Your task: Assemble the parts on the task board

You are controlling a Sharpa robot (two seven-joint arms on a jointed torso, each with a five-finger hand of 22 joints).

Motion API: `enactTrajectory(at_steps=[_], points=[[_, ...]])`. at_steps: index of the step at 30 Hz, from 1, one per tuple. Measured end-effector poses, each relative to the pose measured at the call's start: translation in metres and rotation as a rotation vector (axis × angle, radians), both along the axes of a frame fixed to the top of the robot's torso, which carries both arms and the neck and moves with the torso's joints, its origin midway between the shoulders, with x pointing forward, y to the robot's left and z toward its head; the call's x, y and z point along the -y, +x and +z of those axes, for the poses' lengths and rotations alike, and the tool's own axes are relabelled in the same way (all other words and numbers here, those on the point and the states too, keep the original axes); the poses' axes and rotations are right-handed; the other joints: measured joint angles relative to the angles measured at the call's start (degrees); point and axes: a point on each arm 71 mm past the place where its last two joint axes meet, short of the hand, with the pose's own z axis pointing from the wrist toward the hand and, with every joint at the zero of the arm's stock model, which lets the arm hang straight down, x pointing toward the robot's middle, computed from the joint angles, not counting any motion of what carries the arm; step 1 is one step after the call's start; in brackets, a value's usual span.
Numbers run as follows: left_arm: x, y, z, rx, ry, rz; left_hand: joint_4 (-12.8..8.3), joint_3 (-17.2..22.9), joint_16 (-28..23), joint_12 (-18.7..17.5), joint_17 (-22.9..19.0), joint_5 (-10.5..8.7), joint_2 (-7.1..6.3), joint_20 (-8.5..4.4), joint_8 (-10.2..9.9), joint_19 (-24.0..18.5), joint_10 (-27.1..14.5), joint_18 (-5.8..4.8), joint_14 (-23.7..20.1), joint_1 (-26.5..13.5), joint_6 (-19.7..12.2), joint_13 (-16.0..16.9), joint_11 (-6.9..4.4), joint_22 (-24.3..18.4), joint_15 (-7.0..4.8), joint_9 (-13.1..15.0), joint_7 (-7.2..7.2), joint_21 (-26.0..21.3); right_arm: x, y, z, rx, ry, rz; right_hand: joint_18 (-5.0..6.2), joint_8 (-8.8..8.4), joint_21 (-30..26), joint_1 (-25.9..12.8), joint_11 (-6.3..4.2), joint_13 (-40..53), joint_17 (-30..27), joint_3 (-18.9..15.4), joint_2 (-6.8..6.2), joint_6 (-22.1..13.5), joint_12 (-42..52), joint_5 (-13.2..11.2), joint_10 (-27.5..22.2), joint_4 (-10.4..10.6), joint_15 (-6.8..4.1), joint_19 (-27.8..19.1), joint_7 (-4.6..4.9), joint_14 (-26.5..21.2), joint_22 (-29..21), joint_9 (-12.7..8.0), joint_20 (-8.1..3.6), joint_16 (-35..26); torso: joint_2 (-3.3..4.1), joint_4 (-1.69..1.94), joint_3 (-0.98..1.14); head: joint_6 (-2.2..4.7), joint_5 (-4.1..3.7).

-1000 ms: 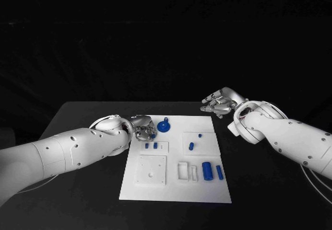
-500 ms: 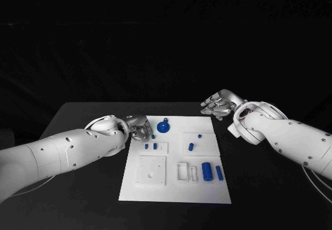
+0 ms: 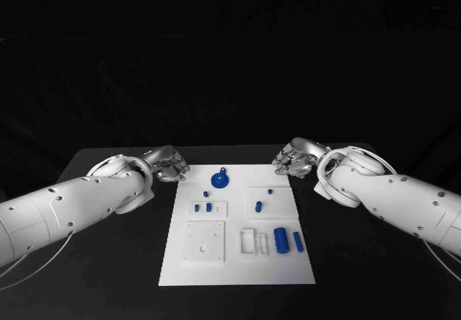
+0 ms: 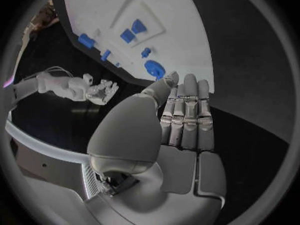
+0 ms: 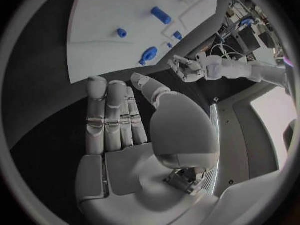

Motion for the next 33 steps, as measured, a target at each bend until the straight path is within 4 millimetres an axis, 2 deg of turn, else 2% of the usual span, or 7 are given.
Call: enactTrajectory(at_steps=[7, 10, 13, 15, 17, 19, 33], points=[[-0.015, -0.001, 0.018, -0.046, -0.327, 0.079, 1.78, -0.86, -22.17, 0.00, -0.93, 0.00, 0.13, 3.13, 0.00, -2.55, -0.61, -1.33, 0.16, -2.74, -1.06, 0.00, 0.86, -11.14, 3.21, 0.00, 0.39, -12.09, -0.009, -0.007, -0.013, 0.009, -0.129, 0.048, 0.17, 0.00, -0.52, -0.37, 0.25, 0.00, -0.39, -0.25, -0.37, -0.67, 0.00, -1.91, -1.17, -0.25, 0.39, 0.00, 0.17, 0.03, -0.01, 0.00, 0.41, 0.00, -0.01, 0.08, -0.03, 0.30, -0.19], [-0.014, -0.005, 0.020, -0.080, -0.450, 0.090, 2.78, -1.86, -31.43, 0.00, -0.93, 0.00, 0.05, 4.82, 0.00, -2.90, -1.98, -1.32, 1.28, -3.22, -1.34, 0.01, 1.35, -18.61, 4.73, 0.00, 0.29, -13.50, -0.015, -0.009, -0.018, 0.014, -0.174, 0.064, 0.18, 0.00, -0.99, -0.67, 0.54, 0.00, -0.55, -0.32, -0.68, -1.25, 0.00, -2.92, -1.47, -0.32, 0.39, 0.00, 0.35, 0.03, -0.01, 0.00, 0.41, -0.01, 0.00, 0.13, -0.10, 0.36, -0.25], [-0.012, -0.008, 0.021, -0.107, -0.541, 0.095, 3.27, -3.63, -38.56, 0.00, -0.79, 0.00, 0.08, 5.49, 0.00, -1.87, -1.98, -1.32, 4.03, -3.20, -1.33, 0.01, 1.34, -27.91, 5.03, 0.00, 0.29, -13.50, -0.020, -0.010, -0.022, 0.019, -0.209, 0.075, 0.19, 0.00, -1.16, -0.54, 0.34, 0.00, -0.77, -0.33, -0.82, -1.26, 0.00, -3.30, -1.68, -0.32, 0.39, 0.01, 0.36, 0.03, -0.01, 0.00, 0.41, 0.00, 0.02, 0.19, -0.14, 0.37, -0.26], [-0.011, -0.010, 0.021, -0.120, -0.584, 0.096, 3.30, -4.47, -39.50, 0.00, -0.78, 0.00, 0.38, 5.50, 0.00, -0.87, -1.98, -1.32, 4.19, -2.89, -1.34, 0.00, 1.34, -31.88, 5.06, 0.00, 0.30, -13.50, -0.022, -0.011, -0.024, 0.021, -0.227, 0.080, 0.18, 0.00, -1.32, -0.36, 0.34, 0.01, -0.90, -0.32, -0.99, -1.26, 0.00, -3.39, -1.68, -0.32, 0.39, 0.01, 0.36, 0.03, -0.01, 0.00, 0.41, 0.22, 0.03, 0.19, -0.16, 0.37, -0.21], [-0.010, -0.011, 0.022, -0.131, -0.625, 0.097, 2.93, -5.96, -39.59, 0.00, -0.78, 0.00, 1.08, 5.35, 0.00, 1.13, -1.98, -1.32, 4.19, -2.54, -1.54, 0.00, 1.34, -41.08, 5.06, 0.00, 0.50, -13.50, -0.024, -0.012, -0.026, 0.021, -0.245, 0.085, 0.18, 0.00, -1.32, -0.36, 0.34, 0.01, -0.94, -0.17, -0.99, -1.26, 0.00, -3.39, -1.68, -0.48, 0.39, 0.01, 0.36, 0.03, -0.01, 0.00, 0.41, 0.22, 0.05, 0.19, -0.18, 0.37, -0.18], [-0.010, -0.012, 0.022, -0.138, -0.653, 0.100, 2.69, -6.21, -39.59, 0.00, -0.78, 0.00, 1.20, 5.25, 0.00, 1.73, -1.98, -1.31, 4.19, -2.66, -1.54, 0.00, 1.34, -44.07, 5.06, 0.00, 0.50, -13.50, -0.026, -0.013, -0.029, 0.019, -0.259, 0.090, 0.17, 0.00, -1.32, -0.36, 0.34, 0.01, -0.96, -0.16, -0.99, -1.26, 0.00, -3.39, -1.68, -0.48, 0.39, 0.01, 0.36, 0.03, -0.01, 0.00, 0.41, 0.22, 0.08, 0.16, -0.18, 0.36, -0.17], [-0.013, -0.015, 0.024, -0.150, -0.746, 0.109, 2.54, -6.37, -39.59, 0.00, -0.78, 0.00, 1.50, 4.99, 0.00, 2.04, -1.98, -1.29, 4.22, -2.83, -1.54, 0.01, 1.34, -46.03, 5.01, 0.01, 0.50, -13.28, -0.035, -0.015, -0.042, 0.003, -0.332, 0.108, 0.03, 0.00, -1.55, -0.59, 0.34, -0.03, -1.43, 1.82, -1.21, -1.25, -0.20, -3.39, -1.67, -0.87, 0.58, 0.01, 0.35, -0.17, -0.02, 0.00, 0.41, 0.45, 0.17, 0.12, -0.14, 0.08, -0.01]])
